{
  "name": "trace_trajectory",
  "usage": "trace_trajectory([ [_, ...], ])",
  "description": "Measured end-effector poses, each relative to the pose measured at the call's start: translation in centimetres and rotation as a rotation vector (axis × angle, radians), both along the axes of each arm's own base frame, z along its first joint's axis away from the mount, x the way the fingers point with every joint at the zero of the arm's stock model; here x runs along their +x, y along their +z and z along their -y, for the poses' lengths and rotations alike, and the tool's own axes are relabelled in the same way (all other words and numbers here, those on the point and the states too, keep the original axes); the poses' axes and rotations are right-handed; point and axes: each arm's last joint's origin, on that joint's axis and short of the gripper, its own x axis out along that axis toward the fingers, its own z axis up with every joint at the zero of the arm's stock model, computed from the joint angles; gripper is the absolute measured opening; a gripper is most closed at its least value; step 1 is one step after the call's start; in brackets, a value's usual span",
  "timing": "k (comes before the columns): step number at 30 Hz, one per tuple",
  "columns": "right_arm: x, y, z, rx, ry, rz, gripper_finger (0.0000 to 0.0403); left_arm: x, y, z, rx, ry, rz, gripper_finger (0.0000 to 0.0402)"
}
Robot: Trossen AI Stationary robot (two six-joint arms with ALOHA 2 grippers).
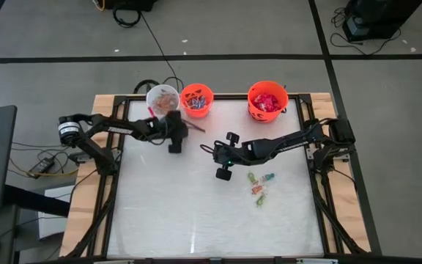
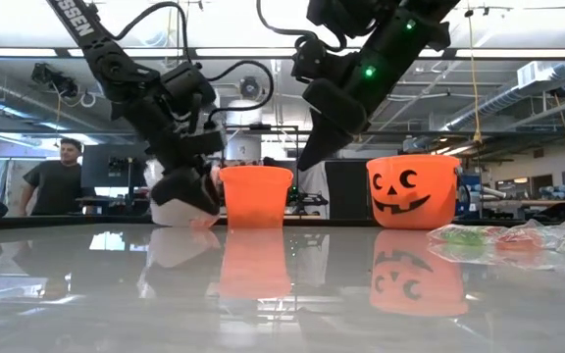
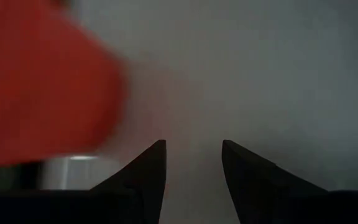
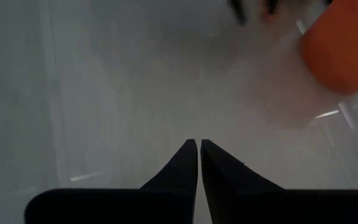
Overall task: Sort candy by brand, put in halloween buckets
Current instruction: Put the orange gummy into the white bucket
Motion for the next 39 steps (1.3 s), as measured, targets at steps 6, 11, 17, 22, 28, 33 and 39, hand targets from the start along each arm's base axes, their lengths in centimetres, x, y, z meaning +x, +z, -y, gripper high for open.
trace_trajectory([
  [6, -0.1, -0.1, 0.0, -0.001, 0.001, -0.01, 0.0034, 0.6, -0.1, 1.3, 0.041, -0.085, -0.022, 0.016],
  [11, -0.1, 0.0, 0.0, -0.003, 0.003, -0.008, 0.0034, 0.3, 0.0, 0.2, 0.092, 0.021, -0.01, 0.016],
  [17, -0.1, -0.1, 0.0, -0.004, 0.004, -0.012, 0.0034, -0.1, 0.3, -1.3, 0.092, 0.127, 0.036, 0.016],
  [22, -0.1, -0.1, 0.0, -0.005, 0.003, -0.017, 0.0034, -1.5, -0.1, -2.6, 0.112, 0.265, -0.054, 0.016],
  [28, -0.1, -0.1, 0.0, -0.006, 0.005, -0.02, 0.0034, -2.0, -0.2, -2.8, 0.112, 0.329, -0.082, 0.016],
  [33, -0.1, -0.1, 0.0, -0.007, 0.005, -0.021, 0.0034, -1.4, -0.1, -2.5, 0.071, 0.26, -0.03, 0.016],
  [39, -0.1, -0.1, 0.0, -0.007, 0.005, -0.023, 0.0034, -1.6, 0.0, -3.0, 0.053, 0.275, -0.004, 0.016],
])
